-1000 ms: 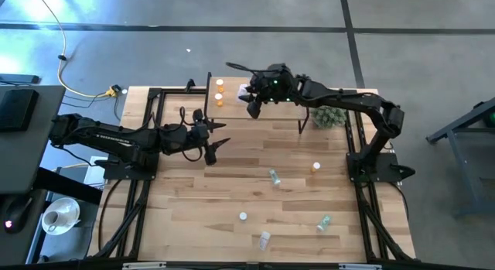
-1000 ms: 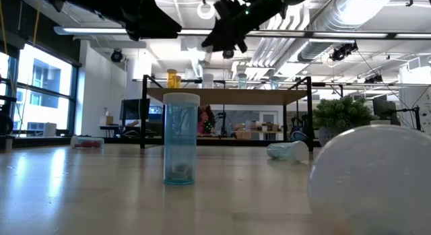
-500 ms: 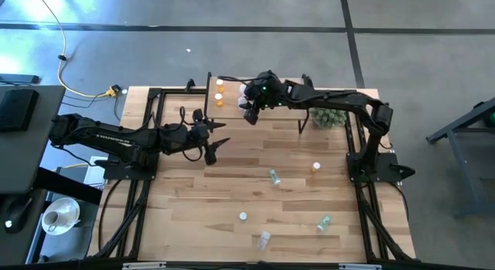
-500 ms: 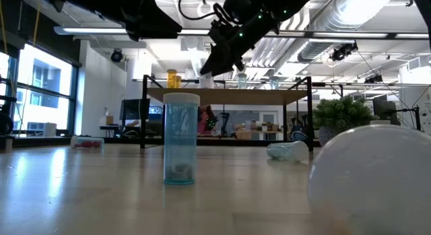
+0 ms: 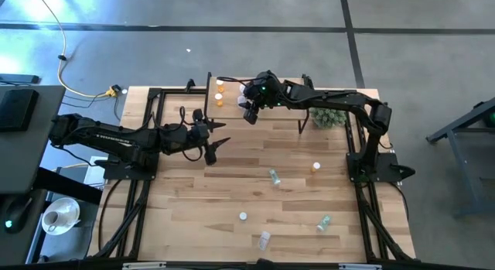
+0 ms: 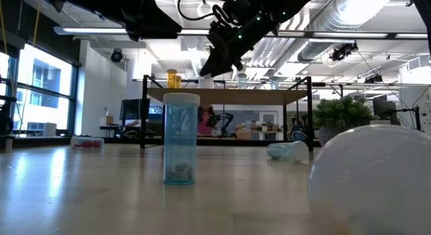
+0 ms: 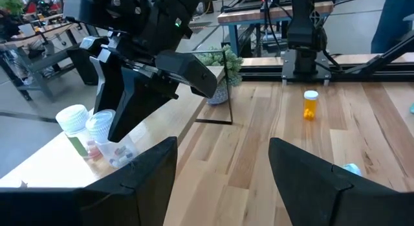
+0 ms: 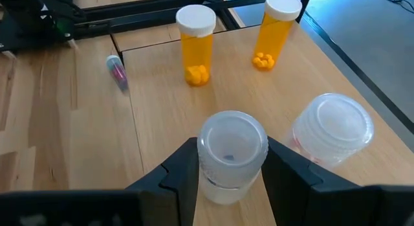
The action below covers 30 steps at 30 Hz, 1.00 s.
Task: Pick and place medicine bottles onto shelf by color
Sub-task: Put the top transparent pill bottle on the shelf and aligned with the other transparent pill bottle
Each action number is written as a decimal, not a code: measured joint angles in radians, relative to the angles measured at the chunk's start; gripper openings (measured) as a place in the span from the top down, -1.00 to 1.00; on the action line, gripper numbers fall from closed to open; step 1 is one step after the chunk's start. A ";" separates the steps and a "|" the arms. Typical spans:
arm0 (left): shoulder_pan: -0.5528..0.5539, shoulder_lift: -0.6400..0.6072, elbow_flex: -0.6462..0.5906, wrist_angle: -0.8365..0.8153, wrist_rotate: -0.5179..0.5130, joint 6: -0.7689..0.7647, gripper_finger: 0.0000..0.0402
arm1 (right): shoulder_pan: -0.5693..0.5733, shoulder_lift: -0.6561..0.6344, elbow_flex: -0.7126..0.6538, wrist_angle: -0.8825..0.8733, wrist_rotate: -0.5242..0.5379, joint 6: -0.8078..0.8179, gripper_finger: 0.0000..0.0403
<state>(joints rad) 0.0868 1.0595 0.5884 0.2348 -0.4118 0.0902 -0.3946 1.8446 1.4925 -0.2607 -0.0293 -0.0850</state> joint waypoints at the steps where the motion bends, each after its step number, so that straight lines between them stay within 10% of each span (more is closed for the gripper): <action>1: 0.000 0.000 0.000 0.000 0.000 0.000 -0.17 | 0.000 0.000 0.000 0.000 0.000 0.003 0.35; 30: 0.000 0.000 0.000 -0.003 0.000 0.000 -0.17 | 0.000 -0.017 -0.003 -0.007 0.044 0.016 0.11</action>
<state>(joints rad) 0.0868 1.0595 0.5884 0.2321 -0.4118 0.0902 -0.3950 1.8278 1.4893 -0.2678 0.0147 -0.0689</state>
